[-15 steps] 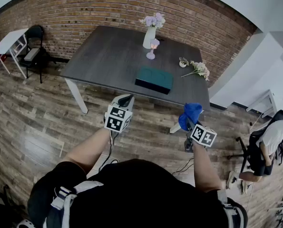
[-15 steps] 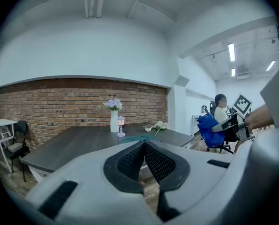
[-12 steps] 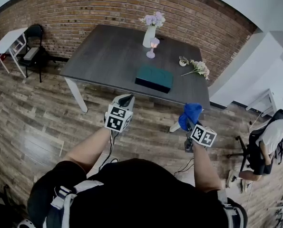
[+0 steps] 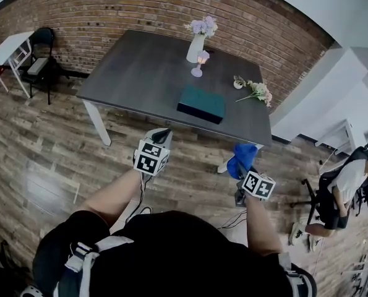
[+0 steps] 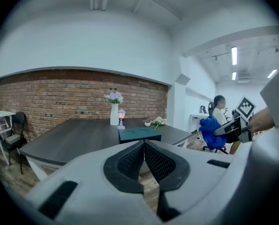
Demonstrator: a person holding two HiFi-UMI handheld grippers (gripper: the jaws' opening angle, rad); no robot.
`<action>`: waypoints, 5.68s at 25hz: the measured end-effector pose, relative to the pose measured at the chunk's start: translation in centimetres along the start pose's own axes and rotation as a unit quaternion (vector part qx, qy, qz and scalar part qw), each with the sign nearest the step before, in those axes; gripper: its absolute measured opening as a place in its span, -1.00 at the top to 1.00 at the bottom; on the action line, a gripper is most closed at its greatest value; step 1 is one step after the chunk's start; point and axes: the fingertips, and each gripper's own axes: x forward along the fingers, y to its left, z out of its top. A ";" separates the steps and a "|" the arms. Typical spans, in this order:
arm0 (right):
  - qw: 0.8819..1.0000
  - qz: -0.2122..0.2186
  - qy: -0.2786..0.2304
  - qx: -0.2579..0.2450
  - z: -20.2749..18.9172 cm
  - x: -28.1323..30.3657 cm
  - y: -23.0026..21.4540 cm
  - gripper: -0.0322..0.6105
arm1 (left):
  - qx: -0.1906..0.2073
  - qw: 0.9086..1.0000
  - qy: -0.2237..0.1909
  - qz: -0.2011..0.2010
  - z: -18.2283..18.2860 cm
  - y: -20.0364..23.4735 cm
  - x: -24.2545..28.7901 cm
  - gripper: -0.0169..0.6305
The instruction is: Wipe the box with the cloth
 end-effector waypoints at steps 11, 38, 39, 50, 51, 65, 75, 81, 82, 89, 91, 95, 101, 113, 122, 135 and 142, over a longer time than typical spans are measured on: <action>1.000 0.004 -0.002 0.018 0.2 1.9 3.3 0.42 | -0.009 1.000 0.006 -0.011 -1.0 3.5 -0.3 0.91; 0.994 -0.014 0.065 0.081 -5.3 8.0 2.0 0.42 | -0.016 0.991 0.107 -0.074 -7.1 5.4 7.2 0.91; 0.995 -0.010 0.066 0.080 -4.9 9.0 1.0 0.42 | -0.017 0.992 0.107 -0.071 -6.9 5.4 8.3 0.91; 0.993 0.084 0.074 0.020 7.9 22.7 -6.2 0.42 | -0.047 0.996 0.074 0.021 1.0 8.5 23.0 0.91; 0.992 0.098 0.077 0.013 8.5 23.3 -6.3 0.42 | -0.054 0.995 0.071 0.034 1.5 9.0 23.5 0.91; 0.989 0.131 0.067 0.006 15.1 28.9 -6.1 0.42 | -0.106 0.987 0.068 0.103 2.7 15.5 26.0 0.91; 0.991 0.120 0.054 -0.035 20.9 32.9 -0.5 0.42 | -0.106 0.990 0.021 0.086 5.4 20.0 25.0 0.91; 0.970 0.206 0.070 -0.112 22.9 36.3 11.4 0.42 | -0.143 0.980 0.020 0.134 2.9 26.2 20.1 0.91; 0.961 0.229 0.079 -0.129 22.6 36.7 14.2 0.42 | -0.147 0.978 0.018 0.146 2.6 27.5 18.9 0.91; 0.860 0.399 0.202 -0.245 14.3 36.2 31.3 0.42 | -0.201 0.949 -0.004 0.245 0.0 36.4 10.4 0.92; 0.831 0.427 0.229 -0.273 11.8 35.5 34.0 0.42 | -0.210 0.941 -0.010 0.264 -0.8 37.9 8.3 0.92; 0.802 0.433 0.270 -0.310 8.6 35.7 35.1 0.42 | -0.230 0.930 -0.014 0.287 -2.5 38.9 5.8 0.92; 0.770 0.415 0.320 -0.363 7.8 37.1 31.9 0.42 | -0.234 0.925 -0.016 0.298 -3.1 38.5 4.9 0.92; 0.808 0.336 0.287 -0.391 14.7 46.0 27.1 0.42 | -0.225 0.927 -0.008 0.299 -2.3 36.7 6.6 0.92; 0.835 0.297 0.279 -0.370 16.7 49.9 24.2 0.42 | -0.208 0.934 -0.005 0.289 -0.5 34.5 9.3 0.91; 0.865 0.305 0.257 -0.305 18.9 48.1 19.9 0.42 | -0.177 0.951 -0.007 0.252 2.5 30.7 13.7 0.91; 0.889 0.262 0.275 -0.257 18.4 46.5 10.7 0.42 | -0.162 0.969 0.004 0.188 3.8 26.8 19.4 0.92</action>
